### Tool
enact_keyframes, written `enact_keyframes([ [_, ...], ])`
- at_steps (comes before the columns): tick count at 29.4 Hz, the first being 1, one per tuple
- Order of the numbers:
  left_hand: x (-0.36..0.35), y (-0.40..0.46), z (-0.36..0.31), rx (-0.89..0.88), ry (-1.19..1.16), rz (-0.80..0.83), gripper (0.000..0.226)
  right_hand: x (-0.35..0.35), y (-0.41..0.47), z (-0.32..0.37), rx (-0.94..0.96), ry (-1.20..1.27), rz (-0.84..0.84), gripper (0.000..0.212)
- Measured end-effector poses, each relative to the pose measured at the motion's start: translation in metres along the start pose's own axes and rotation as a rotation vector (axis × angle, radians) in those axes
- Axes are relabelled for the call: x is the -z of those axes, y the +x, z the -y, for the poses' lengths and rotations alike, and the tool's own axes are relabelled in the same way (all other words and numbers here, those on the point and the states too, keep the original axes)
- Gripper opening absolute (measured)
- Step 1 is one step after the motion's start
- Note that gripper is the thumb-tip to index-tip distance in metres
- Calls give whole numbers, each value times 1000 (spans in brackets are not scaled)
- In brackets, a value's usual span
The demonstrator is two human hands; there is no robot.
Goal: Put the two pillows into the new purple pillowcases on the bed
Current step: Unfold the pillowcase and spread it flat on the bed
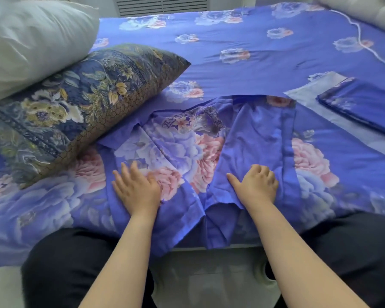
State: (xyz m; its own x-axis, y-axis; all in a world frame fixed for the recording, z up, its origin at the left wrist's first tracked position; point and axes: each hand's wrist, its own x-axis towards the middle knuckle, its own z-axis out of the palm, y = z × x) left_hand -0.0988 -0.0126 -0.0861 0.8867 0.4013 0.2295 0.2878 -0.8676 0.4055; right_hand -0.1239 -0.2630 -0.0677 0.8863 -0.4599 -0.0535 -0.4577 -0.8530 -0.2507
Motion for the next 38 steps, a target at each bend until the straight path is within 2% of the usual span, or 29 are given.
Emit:
enact_keyframes([
  [2, 13, -8, 16, 146, 1, -1, 57, 2, -5, -2, 41, -1, -41, 42],
  [3, 22, -11, 23, 197, 6, 27, 61, 6, -8, -4, 63, 82, -50, 34],
  [6, 46, -8, 35, 270, 78, 131, 72, 26, -7, -8, 0, 397, -90, 27],
  [8, 59, -5, 36, 322, -60, 209, 70, 40, -6, -9, -9, 465, -111, 26],
  [11, 67, 2, 45, 283, -319, 363, 58, 67, 3, -16, 6, 427, -137, 24],
  [13, 85, 22, 61, 203, -298, 305, 41, 92, 14, -29, -21, 323, -220, 18],
  [14, 98, 35, 69, 186, -215, 257, 32, 105, 19, -36, -48, 234, -226, 18],
  [17, 135, 59, 89, 227, 115, 168, 24, 118, 28, -47, -140, -119, -30, 39],
  [19, 141, 55, 86, 255, 343, 116, 33, 109, 23, -31, -50, -335, 52, 42],
  [20, 135, 49, 76, 193, 384, 70, 36, 99, 21, -20, 54, -347, 51, 42],
  [22, 112, 39, 50, -64, 283, 45, 42, 75, 16, 6, 271, -174, 96, 51],
  [24, 80, 30, 34, -230, 196, 278, 54, 46, 13, 25, 289, 19, 269, 69],
  [26, 49, 27, 37, -151, 244, 514, 63, 30, 17, 23, 144, 52, 345, 84],
  [28, 30, 32, 50, -36, 245, 538, 68, 26, 35, 13, 9, 108, 306, 95],
  [30, 25, 32, 51, 25, 216, 471, 58, 39, 46, 18, -66, 436, 320, 82],
  [32, 23, 27, 45, 31, 221, 451, 55, 47, 42, 50, 19, 662, 377, 47],
  [33, 21, 25, 42, 23, 231, 425, 56, 47, 39, 77, 139, 616, 417, 37],
  [35, 20, 22, 43, 16, 238, 401, 56, 41, 25, 134, 406, 488, 557, 35],
  [37, 19, 25, 46, 23, 237, 417, 57, 24, 21, 158, 490, 312, 593, 34],
  [38, 20, 26, 46, 27, 242, 414, 57, 18, 20, 161, 502, 247, 539, 32],
])
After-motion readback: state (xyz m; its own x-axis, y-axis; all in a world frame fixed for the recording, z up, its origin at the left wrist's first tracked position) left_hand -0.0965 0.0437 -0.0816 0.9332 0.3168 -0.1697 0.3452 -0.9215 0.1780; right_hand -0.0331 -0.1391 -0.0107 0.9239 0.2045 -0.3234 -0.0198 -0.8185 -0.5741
